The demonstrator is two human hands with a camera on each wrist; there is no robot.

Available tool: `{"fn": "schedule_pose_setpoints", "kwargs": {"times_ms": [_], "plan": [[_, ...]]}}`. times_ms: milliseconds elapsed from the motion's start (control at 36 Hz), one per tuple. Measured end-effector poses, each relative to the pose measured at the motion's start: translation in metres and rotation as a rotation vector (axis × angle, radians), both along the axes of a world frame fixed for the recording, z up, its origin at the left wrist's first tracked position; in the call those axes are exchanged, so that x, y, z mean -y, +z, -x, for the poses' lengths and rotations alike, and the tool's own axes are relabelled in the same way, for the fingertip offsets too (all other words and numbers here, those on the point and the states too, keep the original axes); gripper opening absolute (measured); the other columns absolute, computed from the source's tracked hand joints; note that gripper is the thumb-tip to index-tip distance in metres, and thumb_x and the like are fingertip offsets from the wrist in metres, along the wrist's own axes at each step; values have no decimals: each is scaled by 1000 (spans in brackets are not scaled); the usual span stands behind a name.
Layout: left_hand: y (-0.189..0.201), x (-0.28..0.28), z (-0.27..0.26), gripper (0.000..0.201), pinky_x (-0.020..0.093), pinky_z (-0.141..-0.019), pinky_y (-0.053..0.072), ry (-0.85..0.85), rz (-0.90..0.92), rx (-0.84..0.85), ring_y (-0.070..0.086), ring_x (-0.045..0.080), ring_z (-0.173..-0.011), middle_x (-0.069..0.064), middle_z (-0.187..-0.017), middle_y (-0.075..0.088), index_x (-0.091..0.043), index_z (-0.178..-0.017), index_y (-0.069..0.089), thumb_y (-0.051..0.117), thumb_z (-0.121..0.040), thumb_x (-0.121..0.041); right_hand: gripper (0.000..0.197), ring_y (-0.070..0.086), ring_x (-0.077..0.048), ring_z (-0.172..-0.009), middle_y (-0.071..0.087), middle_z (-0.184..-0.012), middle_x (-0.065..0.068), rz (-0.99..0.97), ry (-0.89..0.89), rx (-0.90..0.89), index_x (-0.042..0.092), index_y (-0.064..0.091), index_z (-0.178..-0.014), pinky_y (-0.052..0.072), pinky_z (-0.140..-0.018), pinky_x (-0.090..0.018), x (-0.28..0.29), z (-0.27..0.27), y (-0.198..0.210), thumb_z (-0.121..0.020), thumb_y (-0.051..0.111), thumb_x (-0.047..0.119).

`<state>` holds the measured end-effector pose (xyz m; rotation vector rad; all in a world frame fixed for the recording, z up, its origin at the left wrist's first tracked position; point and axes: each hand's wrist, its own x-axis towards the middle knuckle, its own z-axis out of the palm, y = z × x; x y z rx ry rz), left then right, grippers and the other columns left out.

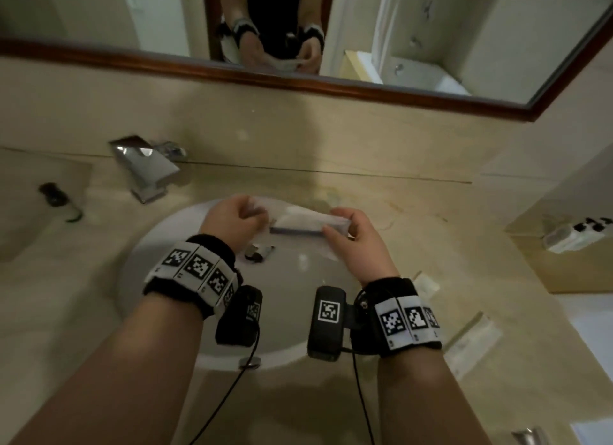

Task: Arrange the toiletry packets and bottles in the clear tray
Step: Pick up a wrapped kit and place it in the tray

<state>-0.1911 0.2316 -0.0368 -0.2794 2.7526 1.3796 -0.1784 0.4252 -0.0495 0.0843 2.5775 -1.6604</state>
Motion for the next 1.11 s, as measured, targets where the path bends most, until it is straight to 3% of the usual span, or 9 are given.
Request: {"fn": "schedule_pose_setpoints", "kwargs": {"times_ms": [222, 333, 417, 472, 528, 583, 750, 972, 1111], "plan": [[4, 88, -26, 7, 32, -77, 45, 182, -101, -53, 57, 21, -82, 6, -85, 61, -15, -82, 59, 61, -87, -18, 24, 61, -17, -101, 61, -116, 2, 46, 109, 29, 32, 54, -105, 49, -81, -31, 79, -7, 5, -84, 66, 30], [12, 139, -43, 17, 26, -77, 39, 270, -59, -47, 53, 17, -87, 2, -92, 58, -10, -102, 62, 59, -89, -20, 19, 65, -21, -90, 65, -106, -5, 39, 194, 84, 30, 56, -100, 56, -78, -39, 133, -15, 8, -85, 66, 29], [14, 183, -56, 26, 28, -83, 40, 345, -58, -18, 58, 22, -100, 4, -102, 62, -9, -110, 60, 58, -90, -23, 29, 60, -12, -72, 64, -96, -4, 34, 270, 88, 20, 54, -114, 48, -60, -24, 177, -21, 10, -88, 62, 29], [15, 212, -66, 31, 29, -88, 44, 397, -64, 2, 58, 25, -109, 7, -110, 62, -8, -118, 58, 56, -91, -24, 31, 61, -12, -77, 63, -100, -3, 29, 306, 114, 22, 52, -117, 52, -65, -25, 207, -24, 10, -88, 61, 30], [15, 242, -76, 36, 37, -96, 48, 453, -97, 38, 56, 29, -112, 11, -121, 60, -9, -125, 53, 53, -92, -25, 32, 63, -20, -95, 60, -113, -5, 33, 318, 138, 27, 52, -115, 55, -85, -39, 238, -27, 10, -85, 64, 32], [15, 266, -85, 38, 41, -93, 52, 505, -160, 67, 57, 29, -105, 14, -124, 57, -11, -127, 49, 49, -92, -25, 25, 60, -26, -105, 57, -120, -7, 38, 338, 147, 36, 53, -102, 53, -91, -47, 266, -30, 10, -81, 67, 33], [9, 353, -114, 49, 34, -83, 51, 628, -276, 143, 53, 33, -115, 11, -134, 48, -14, -136, 38, 53, -90, -21, 20, 63, -21, -91, 54, -114, -7, 50, 443, 151, 33, 52, -90, 58, -82, -41, 364, -42, -2, -85, 66, 20], [-9, 451, -140, 50, 34, -81, 51, 745, -277, 158, 56, 34, -111, 17, -129, 52, -11, -133, 42, 59, -87, -5, 34, 59, -16, -90, 57, -113, -1, -156, 531, 179, 26, 48, -118, 42, -59, -17, 463, -63, -21, -89, 60, 37], [-27, 488, -140, 52, 33, -100, 42, 739, -100, 193, 53, 30, -118, 13, -132, 51, -13, -131, 45, 60, -82, -5, 25, 63, -23, -94, 61, -109, -4, -197, 546, 195, 25, 48, -109, 54, -82, -35, 504, -69, -35, -89, 61, 33]]}}
